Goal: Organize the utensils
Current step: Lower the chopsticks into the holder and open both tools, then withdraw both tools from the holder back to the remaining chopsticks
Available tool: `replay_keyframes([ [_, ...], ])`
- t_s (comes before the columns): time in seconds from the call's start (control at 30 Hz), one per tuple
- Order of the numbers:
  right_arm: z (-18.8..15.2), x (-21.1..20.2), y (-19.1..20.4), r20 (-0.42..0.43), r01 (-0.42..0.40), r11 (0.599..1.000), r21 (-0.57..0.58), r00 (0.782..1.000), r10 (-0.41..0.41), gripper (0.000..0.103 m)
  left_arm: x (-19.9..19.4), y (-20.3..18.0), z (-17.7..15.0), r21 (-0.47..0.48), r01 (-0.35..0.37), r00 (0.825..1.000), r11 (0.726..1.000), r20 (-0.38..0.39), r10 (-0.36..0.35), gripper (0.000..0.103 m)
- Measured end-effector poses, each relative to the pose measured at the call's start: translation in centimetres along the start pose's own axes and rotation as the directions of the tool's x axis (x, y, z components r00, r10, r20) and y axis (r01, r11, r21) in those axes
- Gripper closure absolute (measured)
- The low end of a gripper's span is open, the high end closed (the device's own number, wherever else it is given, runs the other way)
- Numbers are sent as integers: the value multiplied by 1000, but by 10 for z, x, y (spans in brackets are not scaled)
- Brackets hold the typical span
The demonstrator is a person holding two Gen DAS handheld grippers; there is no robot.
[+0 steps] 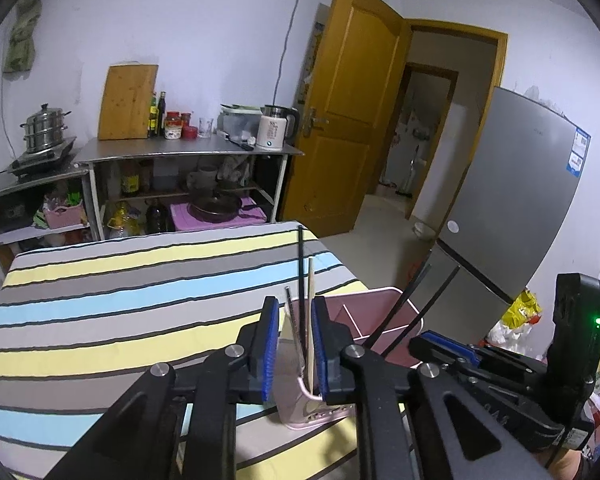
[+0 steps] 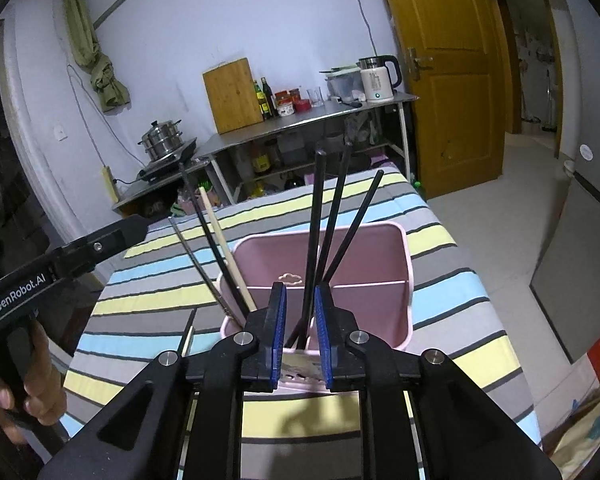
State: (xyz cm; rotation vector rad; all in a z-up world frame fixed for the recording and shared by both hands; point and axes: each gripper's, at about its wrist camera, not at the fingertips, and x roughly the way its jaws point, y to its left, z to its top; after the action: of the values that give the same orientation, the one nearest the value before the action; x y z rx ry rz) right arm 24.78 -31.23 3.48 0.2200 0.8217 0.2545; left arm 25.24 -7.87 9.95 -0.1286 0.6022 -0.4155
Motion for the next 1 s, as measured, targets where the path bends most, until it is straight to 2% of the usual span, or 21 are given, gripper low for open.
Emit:
replay_keyframes([
  [0.17, -8, -17, 7, 18, -12, 1000, -14, 1000, 12, 88, -25, 12, -14, -12, -19, 1000, 1000, 12, 20, 87],
  [0.57, -42, -41, 33, 11, -69, 996, -62, 998, 69, 88, -78, 31, -69, -21, -74, 997, 997, 12, 74, 87],
  [0.77, -55, -43, 42, -6, -91, 993, -72, 996, 90, 88, -89, 45, -95, -49, -100, 995, 994, -25, 99, 87],
  [1.0, -68, -34, 53, -49, -116, 990, -85, 993, 112, 88, -84, 63, -117, -87, -139, 988, 986, -81, 132, 87],
])
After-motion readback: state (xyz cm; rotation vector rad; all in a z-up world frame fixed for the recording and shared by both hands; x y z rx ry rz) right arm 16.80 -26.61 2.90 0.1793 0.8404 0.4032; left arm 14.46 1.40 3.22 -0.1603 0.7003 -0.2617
